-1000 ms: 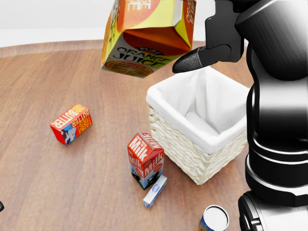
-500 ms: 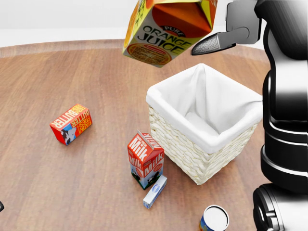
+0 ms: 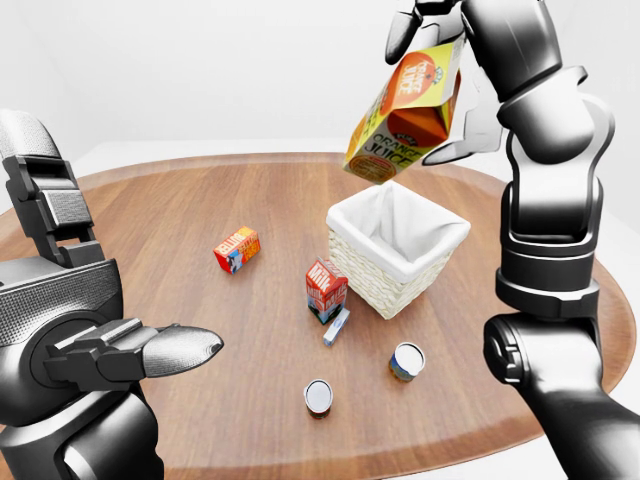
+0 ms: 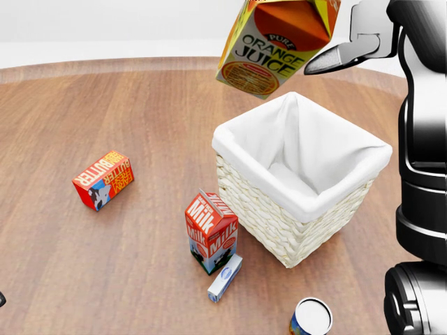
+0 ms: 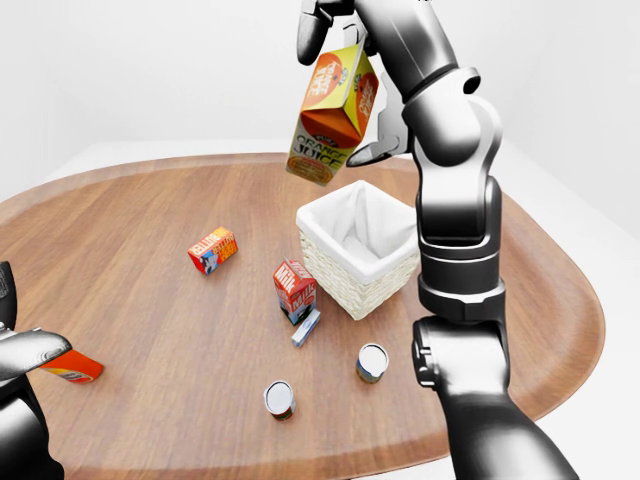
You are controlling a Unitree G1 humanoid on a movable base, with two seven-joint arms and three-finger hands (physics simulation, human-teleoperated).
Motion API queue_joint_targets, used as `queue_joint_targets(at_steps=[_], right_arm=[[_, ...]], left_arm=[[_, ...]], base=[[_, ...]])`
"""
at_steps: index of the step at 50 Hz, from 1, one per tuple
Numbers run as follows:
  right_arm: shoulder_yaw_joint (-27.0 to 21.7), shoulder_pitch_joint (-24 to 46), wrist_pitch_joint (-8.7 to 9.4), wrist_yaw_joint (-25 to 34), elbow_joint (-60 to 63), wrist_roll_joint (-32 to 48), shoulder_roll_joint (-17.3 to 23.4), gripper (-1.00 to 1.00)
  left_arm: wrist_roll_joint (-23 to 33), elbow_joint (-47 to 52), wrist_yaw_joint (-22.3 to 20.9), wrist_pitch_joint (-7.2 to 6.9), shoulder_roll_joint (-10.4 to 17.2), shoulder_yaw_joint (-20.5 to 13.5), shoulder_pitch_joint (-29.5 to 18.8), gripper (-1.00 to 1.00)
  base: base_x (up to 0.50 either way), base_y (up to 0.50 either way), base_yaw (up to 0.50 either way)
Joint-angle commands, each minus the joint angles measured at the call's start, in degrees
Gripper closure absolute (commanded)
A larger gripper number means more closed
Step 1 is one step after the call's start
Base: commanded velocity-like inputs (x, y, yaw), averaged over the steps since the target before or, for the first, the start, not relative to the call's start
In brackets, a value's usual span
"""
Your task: Pick up the orange juice, and put it in the basket.
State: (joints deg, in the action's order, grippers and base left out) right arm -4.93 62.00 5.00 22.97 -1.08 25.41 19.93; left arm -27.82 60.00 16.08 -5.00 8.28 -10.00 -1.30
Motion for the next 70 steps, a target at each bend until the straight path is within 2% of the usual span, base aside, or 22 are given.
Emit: queue_joint_targets(at_steps=[1, 21, 41, 49, 58, 70], right_arm=[[-0.6, 2.0, 0.00, -0.9, -5.1, 3.7, 1.8, 1.00], [-0.3, 3.2, 0.00, 1.0, -13.0, 6.0, 1.7, 1.00], [-0.6, 7.0, 0.00, -1.0, -22.8, 6.3, 3.2, 1.00], [-0.7, 8.7, 0.00, -2.2, -27.5, 5.9, 3.6, 1.00], [-0.8, 7.3, 0.00, -3.6, -29.7, 5.6, 4.0, 1.00], [-0.7, 7.9, 0.00, -8.8, -38.1, 3.6, 3.0, 1.00]], left_arm=[[0.0, 0.0, 0.0, 0.00, 0.0, 0.0, 0.0, -1.00], [0.0, 0.0, 0.0, 0.00, 0.0, 0.0, 0.0, -1.00], [0.0, 0.0, 0.0, 0.00, 0.0, 0.0, 0.0, -1.00], [0.0, 0.0, 0.0, 0.00, 0.0, 0.0, 0.0, -1.00], [0.0, 0.0, 0.0, 0.00, 0.0, 0.0, 0.0, -1.00], [0.0, 0.0, 0.0, 0.00, 0.0, 0.0, 0.0, -1.00]], base=[[0.00, 0.00, 0.00], [0.00, 0.00, 0.00], [0.00, 0.00, 0.00], [0.00, 0.00, 0.00], [0.00, 0.00, 0.00], [0.00, 0.00, 0.00]])
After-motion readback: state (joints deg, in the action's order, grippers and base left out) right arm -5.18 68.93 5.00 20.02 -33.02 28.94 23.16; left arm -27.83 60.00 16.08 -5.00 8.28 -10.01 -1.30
